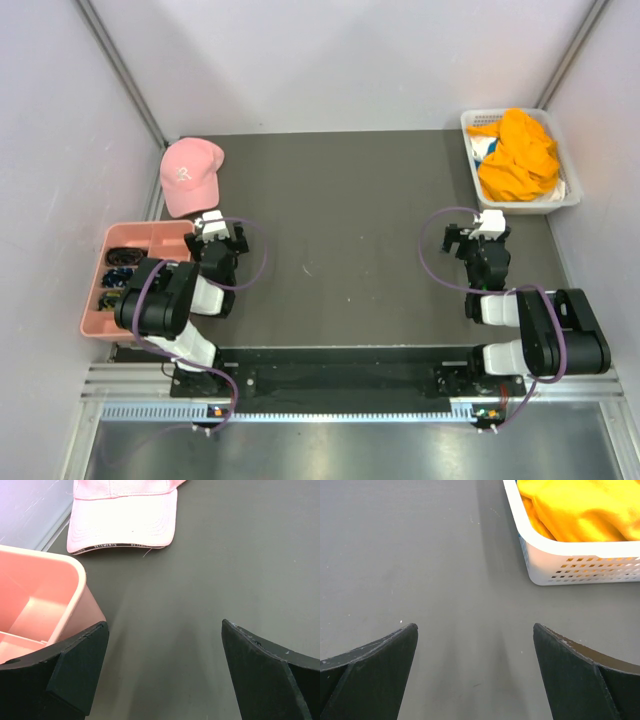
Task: Fold and stack the t-shirts
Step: Grab crumpled tshirt from bin with the right arm
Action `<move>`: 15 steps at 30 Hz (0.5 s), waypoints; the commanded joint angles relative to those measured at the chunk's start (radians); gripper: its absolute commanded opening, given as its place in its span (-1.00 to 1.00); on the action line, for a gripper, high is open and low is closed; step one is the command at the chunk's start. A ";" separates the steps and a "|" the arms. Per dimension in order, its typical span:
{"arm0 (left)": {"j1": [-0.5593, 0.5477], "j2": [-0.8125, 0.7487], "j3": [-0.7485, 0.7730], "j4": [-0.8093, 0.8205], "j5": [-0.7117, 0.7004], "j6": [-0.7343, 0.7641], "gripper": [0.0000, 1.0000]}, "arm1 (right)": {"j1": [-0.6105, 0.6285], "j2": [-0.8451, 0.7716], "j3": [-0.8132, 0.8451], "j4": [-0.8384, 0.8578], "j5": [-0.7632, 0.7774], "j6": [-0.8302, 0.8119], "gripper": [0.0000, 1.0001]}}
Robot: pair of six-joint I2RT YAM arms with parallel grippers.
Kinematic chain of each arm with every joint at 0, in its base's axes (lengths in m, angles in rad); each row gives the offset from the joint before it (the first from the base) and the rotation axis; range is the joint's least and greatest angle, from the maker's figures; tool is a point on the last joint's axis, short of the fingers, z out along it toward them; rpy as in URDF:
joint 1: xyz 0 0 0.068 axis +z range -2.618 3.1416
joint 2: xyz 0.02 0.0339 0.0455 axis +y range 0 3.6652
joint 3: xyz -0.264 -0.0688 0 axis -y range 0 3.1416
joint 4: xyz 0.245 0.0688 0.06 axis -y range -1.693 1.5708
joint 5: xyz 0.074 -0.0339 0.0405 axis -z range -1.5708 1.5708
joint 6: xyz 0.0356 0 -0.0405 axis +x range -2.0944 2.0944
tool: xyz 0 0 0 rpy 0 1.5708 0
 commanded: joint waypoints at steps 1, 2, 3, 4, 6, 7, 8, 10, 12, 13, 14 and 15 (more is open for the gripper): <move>0.004 -0.009 0.011 0.055 -0.003 -0.007 0.98 | -0.005 0.002 0.026 0.024 -0.008 -0.007 0.97; 0.004 -0.009 0.011 0.057 -0.003 -0.007 0.98 | -0.005 0.004 0.025 0.026 -0.010 -0.007 0.97; 0.004 -0.010 0.011 0.057 -0.003 -0.007 0.98 | -0.005 0.004 0.025 0.023 -0.008 -0.007 0.98; 0.004 -0.009 0.013 0.052 -0.003 -0.007 0.98 | -0.005 0.004 0.025 0.023 -0.008 -0.007 0.97; 0.004 -0.009 0.014 0.051 -0.003 -0.009 0.98 | -0.005 0.004 0.026 0.023 -0.010 -0.007 0.97; 0.004 -0.010 0.014 0.051 -0.003 -0.007 0.98 | -0.005 0.004 0.026 0.023 -0.010 -0.007 0.98; 0.004 -0.010 0.013 0.051 -0.003 -0.009 0.98 | -0.005 0.005 0.023 0.026 -0.008 -0.007 0.97; 0.004 -0.010 0.013 0.051 -0.001 -0.009 0.98 | -0.005 0.005 0.025 0.024 -0.008 -0.007 0.98; 0.006 -0.012 0.014 0.049 -0.001 -0.010 0.98 | -0.005 0.005 0.025 0.030 -0.007 -0.007 0.98; 0.006 -0.010 0.013 0.051 0.000 -0.010 0.98 | -0.005 0.005 0.025 0.026 -0.008 -0.007 0.97; 0.007 -0.010 0.013 0.049 0.000 -0.010 0.98 | -0.005 0.005 0.025 0.023 -0.010 -0.007 0.97; 0.006 -0.010 0.011 0.051 -0.001 -0.009 0.98 | -0.003 0.005 0.026 0.020 -0.011 -0.007 0.98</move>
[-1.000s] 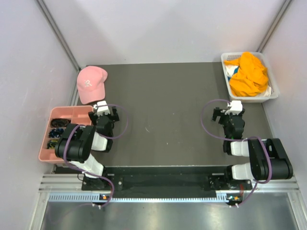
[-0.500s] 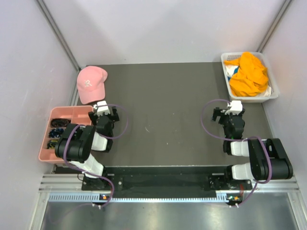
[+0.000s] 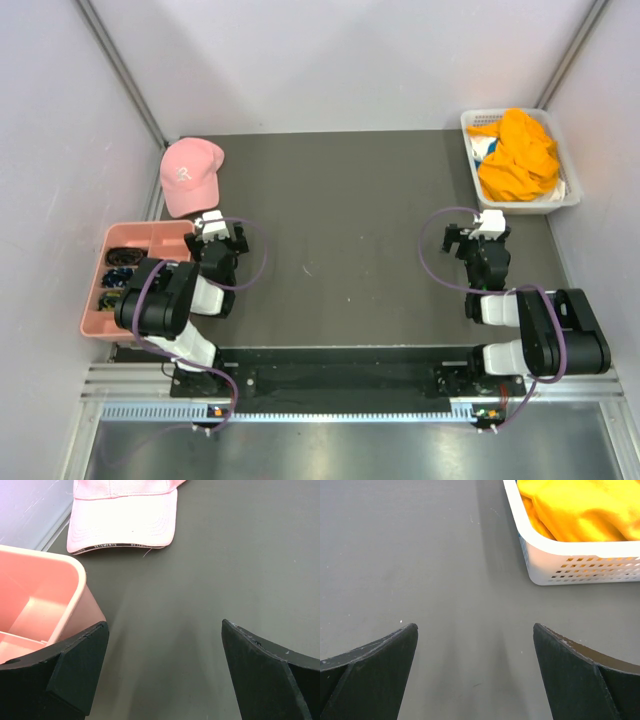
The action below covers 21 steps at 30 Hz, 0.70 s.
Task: Fold and stack the t-shirts
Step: Grab crumpled tshirt from bin with the right arm
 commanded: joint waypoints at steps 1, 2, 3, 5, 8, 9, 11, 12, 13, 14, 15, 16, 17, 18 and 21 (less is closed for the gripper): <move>0.006 -0.010 0.008 0.063 0.000 -0.007 0.98 | -0.005 0.005 0.028 0.020 -0.012 -0.007 0.98; 0.006 -0.010 0.010 0.058 0.000 -0.006 0.98 | -0.005 0.005 0.028 0.022 -0.012 -0.006 0.98; 0.006 -0.009 0.011 0.057 0.002 -0.007 0.98 | -0.007 0.005 0.028 0.020 -0.012 -0.007 0.98; 0.006 -0.012 0.011 0.052 0.003 -0.007 0.98 | -0.005 0.005 0.030 0.018 -0.010 -0.007 0.97; 0.007 -0.012 0.011 0.049 0.008 -0.009 0.98 | -0.003 -0.045 0.075 -0.166 0.027 -0.007 0.97; 0.007 -0.012 0.013 0.049 0.017 -0.007 0.98 | -0.003 -0.091 0.164 -0.272 0.039 0.023 0.97; 0.007 -0.018 0.013 0.048 0.049 0.006 0.98 | -0.003 -0.122 0.242 -0.489 0.053 0.029 0.98; 0.009 -0.030 0.013 0.032 0.062 0.008 0.98 | -0.005 -0.137 0.281 -0.521 0.061 0.034 0.98; 0.009 -0.038 0.013 0.029 0.051 0.007 0.98 | -0.005 -0.178 0.287 -0.541 0.064 0.045 0.97; 0.009 -0.049 0.019 0.014 0.040 0.000 0.98 | -0.005 -0.197 0.286 -0.546 0.064 0.055 0.98; 0.009 -0.082 0.035 -0.102 0.008 -0.001 0.98 | -0.003 -0.217 0.277 -0.540 0.059 0.066 0.98; 0.007 -0.101 0.104 -0.191 -0.001 -0.003 0.98 | -0.005 -0.241 0.276 -0.546 0.056 0.072 0.98; 0.007 -0.118 0.147 -0.301 -0.018 -0.018 0.98 | -0.005 -0.249 0.278 -0.554 0.051 0.077 0.98; 0.006 -0.145 0.192 -0.393 -0.033 -0.021 0.98 | -0.005 -0.254 0.302 -0.610 0.050 0.086 0.97; 0.000 -0.208 0.278 -0.604 -0.035 -0.095 0.98 | -0.005 -0.240 0.376 -0.721 0.079 0.127 0.97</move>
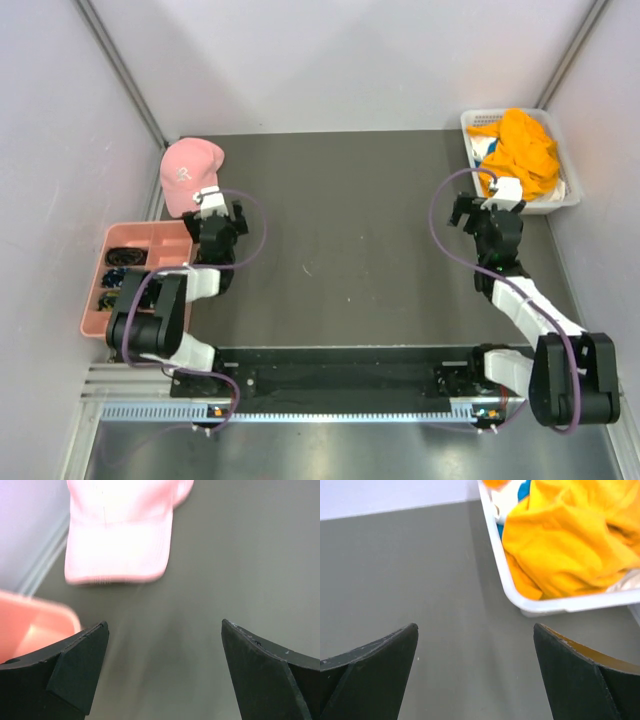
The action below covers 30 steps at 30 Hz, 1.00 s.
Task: Fold and stack the t-shirts
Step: Grab crumpled tshirt from bin with the right arm
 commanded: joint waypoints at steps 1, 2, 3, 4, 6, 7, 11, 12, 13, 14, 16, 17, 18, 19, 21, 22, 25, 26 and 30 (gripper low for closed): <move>-0.011 -0.126 0.112 -0.282 -0.001 -0.098 0.98 | -0.005 0.016 0.113 -0.237 0.040 0.071 0.97; -0.012 -0.147 0.111 -0.284 0.024 -0.123 0.98 | -0.004 0.024 0.124 -0.248 0.048 0.079 0.97; -0.016 -0.179 0.111 -0.287 0.044 -0.126 0.98 | -0.004 0.024 0.138 -0.253 0.057 0.088 0.97; -0.027 -0.192 0.121 -0.292 0.064 -0.127 0.98 | -0.002 0.021 0.144 -0.263 0.060 0.094 0.98; -0.036 -0.222 0.146 -0.341 0.119 -0.127 0.98 | -0.004 0.007 0.165 -0.282 0.063 0.115 0.98; -0.038 -0.230 0.178 -0.357 0.148 -0.129 0.98 | -0.004 0.006 0.181 -0.294 0.059 0.125 0.97; -0.039 -0.224 0.274 -0.451 0.342 -0.291 0.98 | -0.004 0.033 0.296 -0.443 0.043 0.155 0.97; -0.045 -0.215 0.299 -0.494 0.380 -0.308 0.98 | -0.004 0.047 0.329 -0.457 0.042 0.172 0.98; -0.053 -0.209 0.343 -0.514 0.407 -0.325 0.98 | -0.001 0.055 0.349 -0.480 0.046 0.188 0.97; -0.061 -0.194 0.365 -0.528 0.441 -0.344 0.98 | 0.004 0.064 0.372 -0.499 0.057 0.198 0.98; -0.087 -0.177 0.432 -0.607 0.463 -0.367 0.98 | 0.016 0.088 0.440 -0.568 0.069 0.209 0.98; -0.094 -0.154 0.454 -0.630 0.473 -0.368 0.98 | 0.021 0.098 0.461 -0.588 0.091 0.212 0.97; -0.111 -0.141 0.475 -0.647 0.522 -0.359 0.98 | 0.022 0.102 0.497 -0.622 0.094 0.211 0.97; -0.120 -0.128 0.518 -0.686 0.545 -0.330 0.98 | 0.022 0.111 0.509 -0.635 0.100 0.206 0.97; -0.145 -0.091 0.558 -0.721 0.575 -0.325 0.98 | 0.030 0.121 0.544 -0.671 0.141 0.189 0.97; -0.150 -0.079 0.586 -0.738 0.639 -0.333 0.98 | 0.033 0.127 0.555 -0.685 0.154 0.183 0.97; -0.151 -0.025 0.606 -0.717 0.842 -0.405 0.98 | 0.036 0.142 0.584 -0.708 0.181 0.156 0.98; -0.151 0.006 0.606 -0.659 0.896 -0.432 0.98 | 0.036 0.150 0.593 -0.714 0.189 0.151 0.97; -0.151 0.076 0.548 -0.365 1.163 -0.651 0.98 | 0.036 0.145 0.569 -0.705 0.224 0.174 0.98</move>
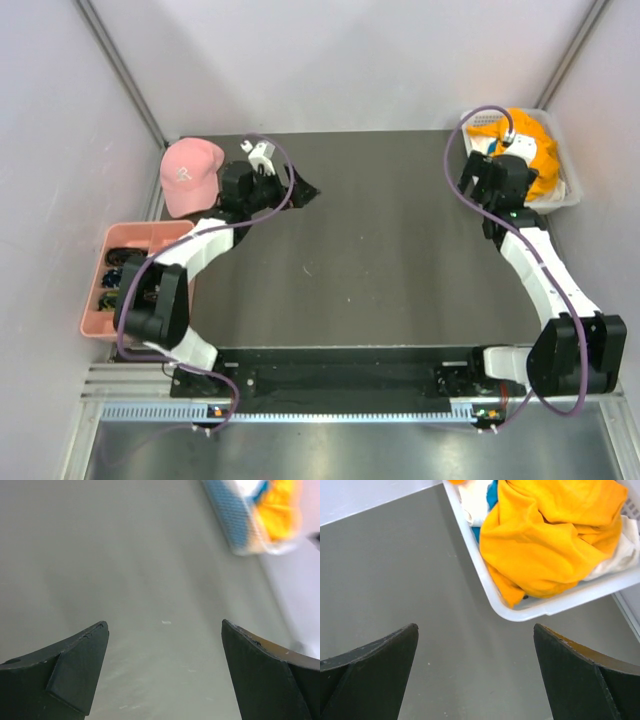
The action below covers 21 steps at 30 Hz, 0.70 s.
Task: Fold and stack the t-shirts
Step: Grab crumpled tshirt from bin with the right arm
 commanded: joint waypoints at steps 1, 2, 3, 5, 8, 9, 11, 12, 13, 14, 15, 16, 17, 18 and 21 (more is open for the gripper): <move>-0.002 0.077 -0.048 0.460 0.400 -0.325 0.98 | 0.011 -0.007 0.016 -0.002 0.056 0.000 0.98; -0.002 0.091 -0.061 0.548 0.436 -0.385 0.98 | 0.010 -0.016 -0.002 0.005 0.053 -0.002 0.97; -0.002 0.106 -0.078 0.648 0.468 -0.487 0.98 | 0.010 -0.020 -0.008 0.009 0.055 0.000 0.98; -0.002 0.151 -0.074 0.774 0.533 -0.565 0.98 | 0.010 -0.027 -0.017 0.011 0.044 0.008 0.97; -0.006 0.192 -0.059 0.912 0.557 -0.651 0.98 | 0.010 -0.034 -0.014 -0.007 -0.045 0.049 0.98; -0.009 0.197 -0.052 0.908 0.556 -0.645 0.98 | 0.016 -0.033 -0.013 -0.015 -0.063 0.069 0.97; -0.028 0.199 -0.016 0.838 0.522 -0.593 0.98 | 0.034 -0.030 -0.008 -0.036 -0.106 0.121 0.97; -0.037 0.189 -0.005 0.705 0.496 -0.505 0.98 | 0.049 -0.028 -0.007 -0.044 -0.105 0.139 0.97; -0.051 0.170 0.009 0.634 0.457 -0.451 0.98 | 0.088 -0.030 -0.008 -0.055 -0.088 0.161 0.97; -0.086 0.160 0.050 0.561 0.409 -0.395 0.98 | 0.108 -0.031 -0.013 -0.069 -0.067 0.225 0.98; -0.109 0.153 0.084 0.341 0.254 -0.293 0.98 | 0.132 -0.033 -0.019 -0.073 -0.044 0.265 0.97; -0.136 0.154 0.125 0.248 0.172 -0.246 0.98 | 0.190 -0.033 -0.033 -0.067 -0.002 0.302 0.97; -0.196 0.163 0.212 0.157 0.101 -0.205 0.98 | 0.223 -0.031 -0.036 -0.063 0.025 0.369 0.98; -0.224 0.177 0.251 0.103 -0.023 -0.154 0.98 | 0.267 -0.025 -0.033 -0.078 0.070 0.409 0.97; -0.310 0.248 0.340 0.058 -0.126 -0.193 0.98 | 0.431 0.022 0.013 -0.110 0.245 0.514 0.97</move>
